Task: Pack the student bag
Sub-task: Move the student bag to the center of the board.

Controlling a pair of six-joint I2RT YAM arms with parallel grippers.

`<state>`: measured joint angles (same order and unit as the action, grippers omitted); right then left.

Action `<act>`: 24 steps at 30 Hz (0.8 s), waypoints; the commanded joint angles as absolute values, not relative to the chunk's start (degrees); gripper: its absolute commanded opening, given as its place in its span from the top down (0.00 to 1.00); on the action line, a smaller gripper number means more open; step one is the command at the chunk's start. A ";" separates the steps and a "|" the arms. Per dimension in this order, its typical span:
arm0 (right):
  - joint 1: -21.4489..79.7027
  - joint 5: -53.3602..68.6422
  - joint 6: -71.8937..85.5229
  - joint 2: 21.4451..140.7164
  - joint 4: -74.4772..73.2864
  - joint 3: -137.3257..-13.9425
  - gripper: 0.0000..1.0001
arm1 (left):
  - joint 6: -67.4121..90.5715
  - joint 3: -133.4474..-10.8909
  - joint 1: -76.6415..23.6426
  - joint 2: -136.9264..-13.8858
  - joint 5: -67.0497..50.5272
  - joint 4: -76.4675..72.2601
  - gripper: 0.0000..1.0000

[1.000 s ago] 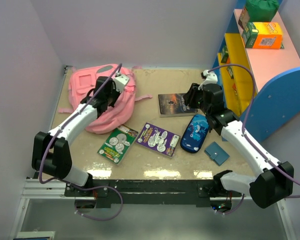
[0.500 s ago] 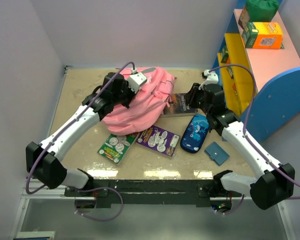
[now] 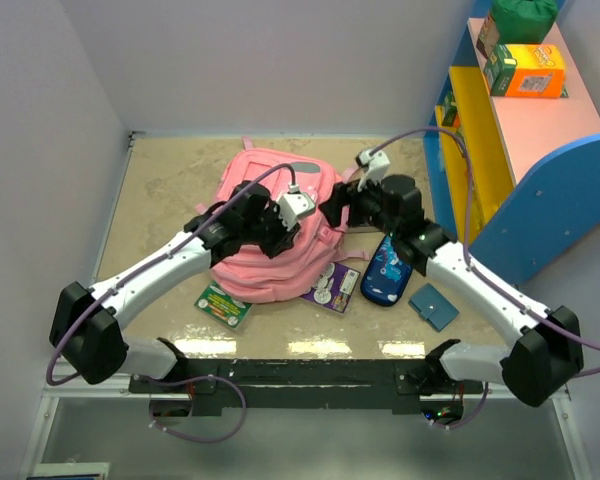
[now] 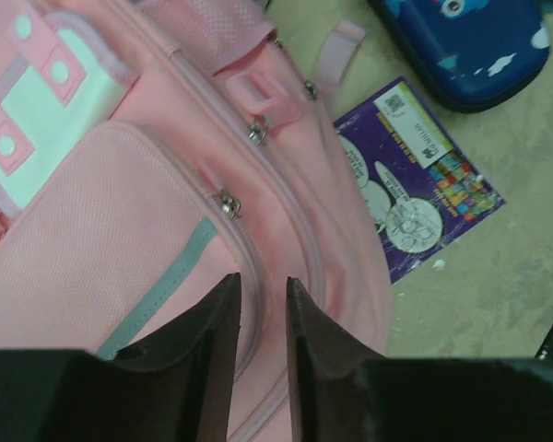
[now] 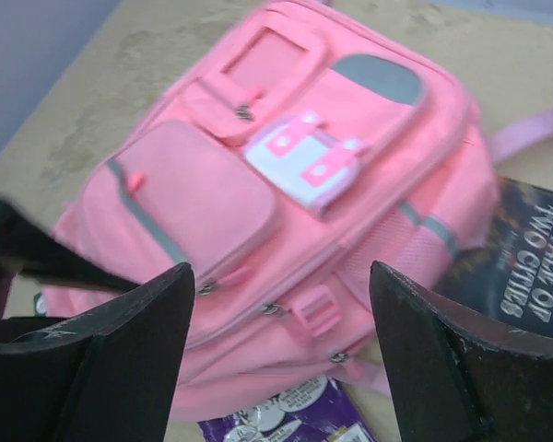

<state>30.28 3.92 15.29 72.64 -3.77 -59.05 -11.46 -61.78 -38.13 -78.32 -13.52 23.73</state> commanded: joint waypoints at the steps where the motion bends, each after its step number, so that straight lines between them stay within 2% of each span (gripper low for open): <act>1: 34.45 7.64 9.49 64.87 11.23 -47.65 0.20 | -12.47 -68.81 -37.71 -78.31 -21.26 22.49 0.63; 2: 34.37 7.65 9.41 64.43 12.55 -46.59 0.20 | -12.83 -70.65 -36.49 -78.22 -22.92 22.93 0.58; 3: 34.37 7.73 9.23 64.34 13.44 -46.15 0.20 | -13.09 -71.88 -32.99 -78.31 -25.11 23.72 0.46; 4: 34.54 8.34 8.62 65.47 12.75 -46.75 0.20 | -14.23 -73.29 -30.87 -78.75 -30.97 26.69 0.41; 6: 34.63 10.28 6.42 66.88 9.94 -48.85 0.22 | -16.69 -77.86 -25.61 -80.41 -34.88 32.66 0.35; 10: 36.38 10.37 2.47 70.04 8.35 -49.75 0.25 | -26.08 -75.51 -20.75 -78.67 -30.86 32.88 0.34; 14: 37.26 9.76 -2.17 73.55 6.86 -50.97 0.28 | -26.72 -70.76 -15.31 -79.18 -27.86 30.33 0.33; 18: 38.49 10.10 -6.58 75.58 4.58 -52.47 0.31 | -24.00 -70.14 -6.88 -86.72 -25.32 28.48 0.34; 24: 40.43 9.75 -9.75 79.45 1.14 -54.32 0.33 | -24.70 -69.61 0.00 -94.21 -29.44 28.91 0.35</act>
